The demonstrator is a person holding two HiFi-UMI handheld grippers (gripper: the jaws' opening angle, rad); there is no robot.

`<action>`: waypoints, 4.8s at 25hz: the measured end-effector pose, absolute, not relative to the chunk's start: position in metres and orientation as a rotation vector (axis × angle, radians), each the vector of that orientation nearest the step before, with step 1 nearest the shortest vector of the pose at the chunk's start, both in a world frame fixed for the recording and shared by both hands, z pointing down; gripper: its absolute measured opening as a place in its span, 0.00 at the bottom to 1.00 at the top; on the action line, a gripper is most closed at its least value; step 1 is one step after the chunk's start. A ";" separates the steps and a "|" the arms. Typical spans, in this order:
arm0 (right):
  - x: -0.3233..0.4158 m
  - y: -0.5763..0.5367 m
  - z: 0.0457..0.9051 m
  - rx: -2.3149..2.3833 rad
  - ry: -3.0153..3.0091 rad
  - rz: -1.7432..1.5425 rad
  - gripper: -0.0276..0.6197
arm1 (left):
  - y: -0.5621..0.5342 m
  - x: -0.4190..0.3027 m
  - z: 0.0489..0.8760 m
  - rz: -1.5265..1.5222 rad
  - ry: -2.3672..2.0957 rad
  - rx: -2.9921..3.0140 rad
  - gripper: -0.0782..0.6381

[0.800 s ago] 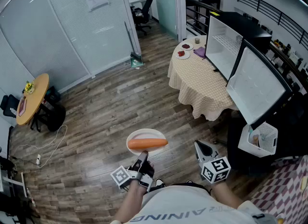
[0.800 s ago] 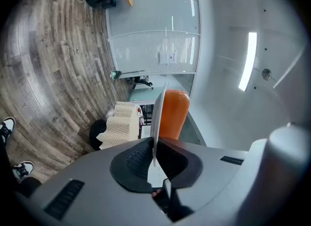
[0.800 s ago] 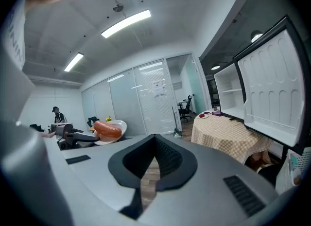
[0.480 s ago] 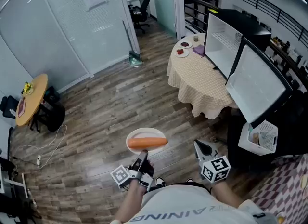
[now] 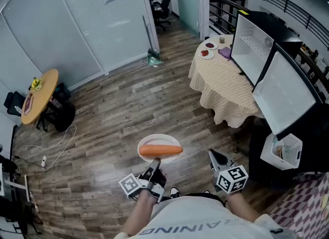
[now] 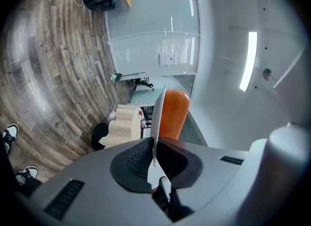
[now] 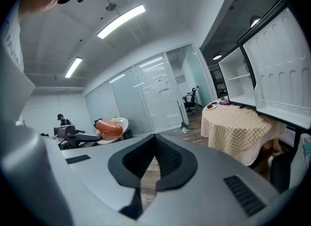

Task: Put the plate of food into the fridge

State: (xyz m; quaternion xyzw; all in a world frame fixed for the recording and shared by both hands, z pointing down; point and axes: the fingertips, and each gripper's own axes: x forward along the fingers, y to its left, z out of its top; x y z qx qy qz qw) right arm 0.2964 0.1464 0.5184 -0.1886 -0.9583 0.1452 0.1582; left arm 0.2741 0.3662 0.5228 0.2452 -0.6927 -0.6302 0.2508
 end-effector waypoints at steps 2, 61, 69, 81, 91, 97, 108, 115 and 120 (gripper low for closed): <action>0.293 0.157 0.520 -0.538 -2.741 0.416 0.07 | 0.377 0.272 0.524 -1.716 -1.886 0.666 0.15; -0.075 0.018 0.537 -0.482 -2.737 0.411 0.07 | 0.221 -0.119 0.534 -1.656 -1.835 0.693 0.15; -0.123 -0.045 0.548 -0.152 -2.762 0.438 0.07 | 0.157 -0.218 0.543 -1.554 -1.696 0.840 0.15; -0.223 -0.076 0.530 0.182 -2.782 0.461 0.07 | 0.083 -0.358 0.530 -1.345 -1.525 1.070 0.15; -0.186 -0.118 0.534 0.581 -2.741 0.508 0.07 | 0.003 -0.354 0.548 -1.179 -1.291 1.185 0.15; -0.134 -0.147 0.534 0.798 -2.720 0.551 0.07 | -0.067 -0.325 0.548 -1.062 -1.182 1.278 0.15; -0.066 -0.189 0.547 0.958 -2.697 0.599 0.07 | -0.166 -0.246 0.556 -0.877 -1.067 1.356 0.15; -0.042 -0.211 0.549 1.068 -2.643 0.607 0.07 | -0.236 -0.235 0.593 -0.798 -1.050 1.347 0.15; -0.042 -0.213 0.549 1.148 -2.597 0.622 0.07 | -0.296 -0.225 0.616 -0.755 -1.016 1.356 0.15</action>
